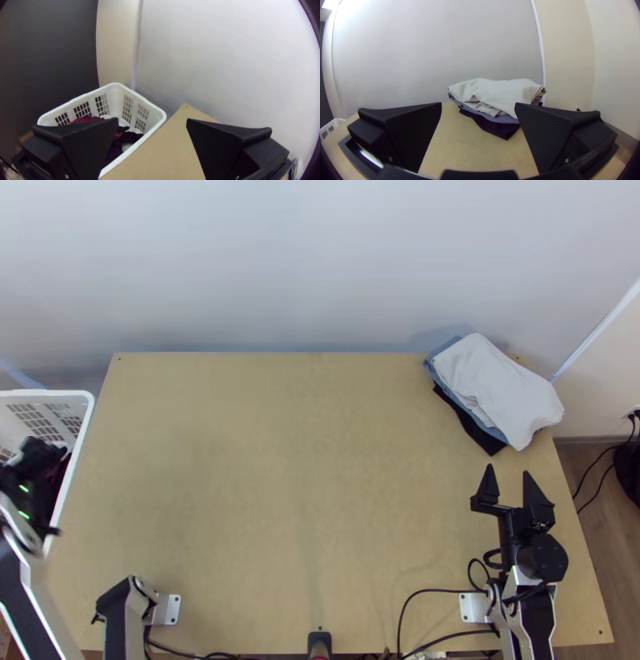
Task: Fold the t-shirt
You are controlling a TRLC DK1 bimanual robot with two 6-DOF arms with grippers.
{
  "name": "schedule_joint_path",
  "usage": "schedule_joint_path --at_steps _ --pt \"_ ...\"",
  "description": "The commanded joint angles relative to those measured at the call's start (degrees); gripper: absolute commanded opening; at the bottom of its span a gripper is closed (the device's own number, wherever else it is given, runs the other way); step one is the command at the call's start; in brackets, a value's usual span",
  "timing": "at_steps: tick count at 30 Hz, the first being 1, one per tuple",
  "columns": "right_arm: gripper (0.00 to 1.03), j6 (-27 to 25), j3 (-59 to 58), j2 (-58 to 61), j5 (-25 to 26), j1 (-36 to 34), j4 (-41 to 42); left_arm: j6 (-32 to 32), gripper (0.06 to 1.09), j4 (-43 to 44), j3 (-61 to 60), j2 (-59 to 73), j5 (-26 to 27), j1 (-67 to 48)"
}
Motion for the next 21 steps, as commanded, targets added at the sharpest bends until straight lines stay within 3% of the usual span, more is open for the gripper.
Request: schedule_joint_path --at_steps 1,13,21 --pt "0.99 -0.1 -0.4 -0.1 0.1 -0.1 -0.9 -1.4 1.05 -4.1 7.0 10.6 5.1 6.4" --pt "0.99 -0.1 -0.4 -0.1 0.1 -0.1 -1.0 8.0 1.05 -4.2 19.4 44.5 9.5 21.8" --pt "0.99 -0.1 -0.4 -0.1 0.1 -0.1 -1.0 14.7 1.05 -10.1 20.3 55.0 12.5 23.8"
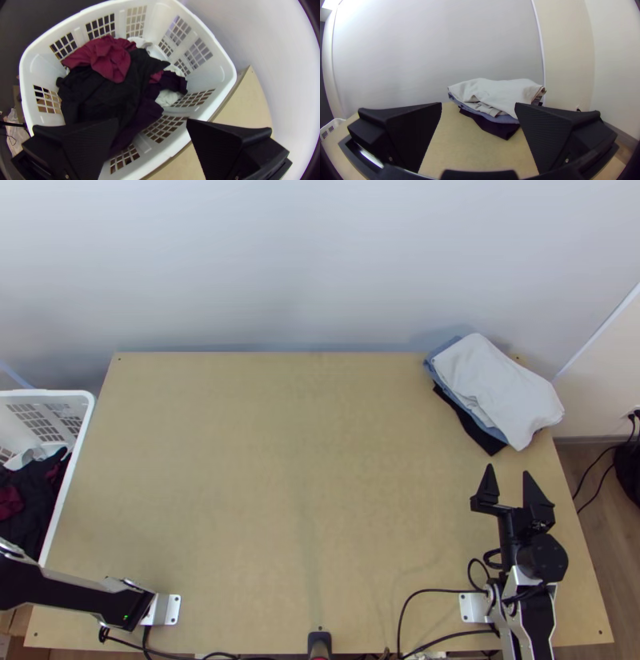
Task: Fold the t-shirt
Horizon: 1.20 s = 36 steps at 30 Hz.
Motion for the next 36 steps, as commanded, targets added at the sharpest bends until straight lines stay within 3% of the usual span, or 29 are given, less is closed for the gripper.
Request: schedule_joint_path --at_steps 1,7,12,33,36 --pt "0.99 -0.1 -0.4 -0.1 0.1 -0.1 -1.0 2.8 1.05 -2.8 2.2 4.1 1.2 0.0" --pt "0.99 -0.1 -0.4 -0.1 0.1 -0.1 -1.0 2.6 1.05 -3.3 3.6 13.0 1.7 0.0" --pt "0.99 -0.1 -0.4 -0.1 0.1 -0.1 -0.9 2.5 1.05 1.5 2.8 16.1 1.5 -0.1" --pt "0.99 -0.1 -0.4 -0.1 0.1 -0.1 -1.0 3.2 1.03 10.2 6.2 29.9 -3.8 0.0" --pt "0.99 -0.1 -0.4 -0.1 0.1 -0.1 -1.0 3.9 0.86 12.0 6.3 31.8 -4.6 0.0"
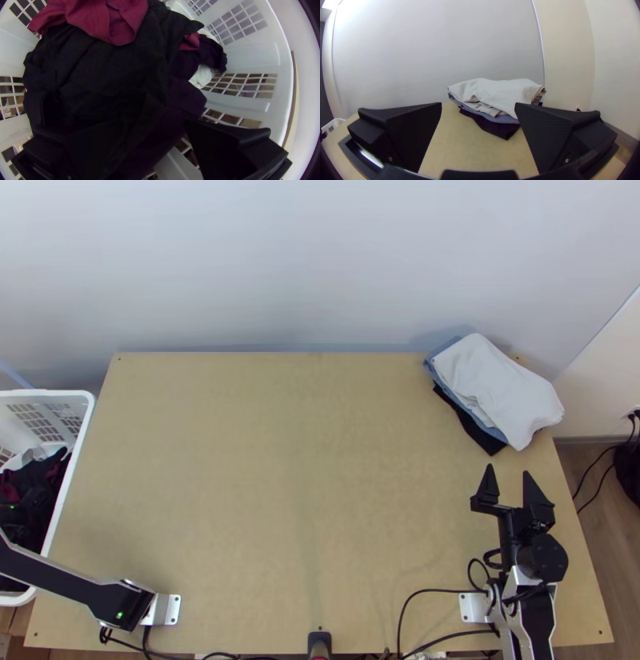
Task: Fold the t-shirt
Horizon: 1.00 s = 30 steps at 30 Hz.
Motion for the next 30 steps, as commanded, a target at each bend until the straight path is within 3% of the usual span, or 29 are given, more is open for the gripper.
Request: schedule_joint_path --at_steps 1,2,4,5,13,30 --pt "0.99 -0.1 -0.4 -0.1 0.1 -0.1 -1.0 2.6 0.77 1.1 0.8 3.2 -0.8 0.1" --pt "0.99 -0.1 -0.4 -0.1 0.1 -0.1 -0.9 2.7 0.65 1.8 0.8 3.6 -0.9 0.1" --pt "0.99 -0.1 -0.4 -0.1 0.1 -0.1 -1.0 2.7 0.2 4.3 0.8 4.0 -1.9 0.2" --pt "0.99 -0.1 -0.4 -0.1 0.1 -0.1 -1.0 3.0 0.09 5.0 1.4 4.4 -1.9 0.5" --pt "0.99 -0.1 -0.4 -0.1 0.1 -0.1 -0.9 1.1 0.1 1.8 7.2 -1.1 -1.3 1.6" --pt "0.99 -0.1 -0.4 -0.1 0.1 -0.1 -1.0 -15.8 0.09 2.3 24.7 -31.2 1.4 1.5"
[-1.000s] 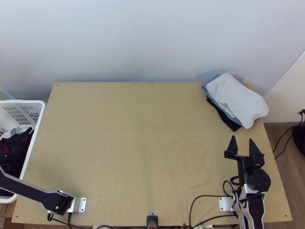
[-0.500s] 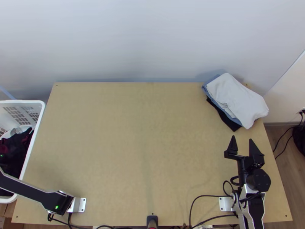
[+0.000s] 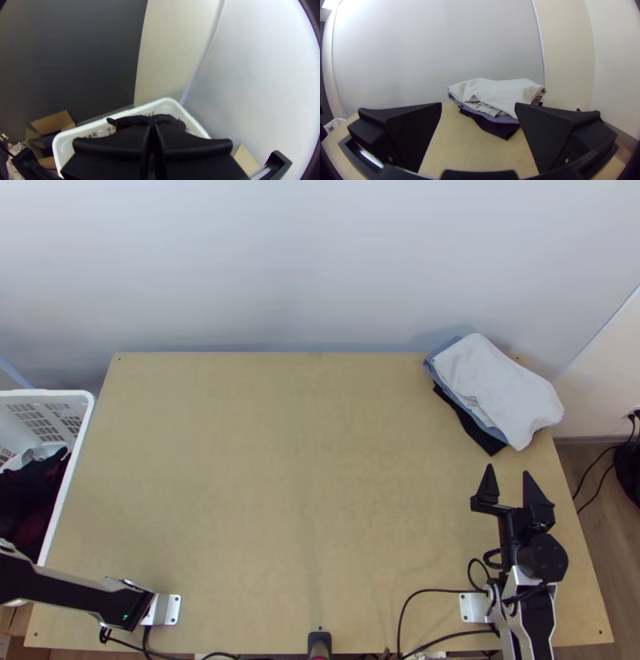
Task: Fold the t-shirt
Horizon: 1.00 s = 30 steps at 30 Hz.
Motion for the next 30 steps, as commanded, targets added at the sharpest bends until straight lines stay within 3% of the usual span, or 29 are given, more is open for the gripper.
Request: schedule_joint_path --at_steps 1,15,30 --pt "0.99 -0.1 -0.4 -0.1 0.1 -0.1 -1.0 -4.9 0.09 1.2 5.4 -4.2 0.7 0.3" --pt "0.99 -0.1 -0.4 -0.1 0.1 -0.1 -0.9 -15.7 0.09 8.7 15.3 -18.2 0.8 -0.3" --pt "0.99 -0.1 -0.4 -0.1 0.1 -0.1 -0.9 -13.2 0.09 1.2 14.5 -29.4 1.0 -22.9"
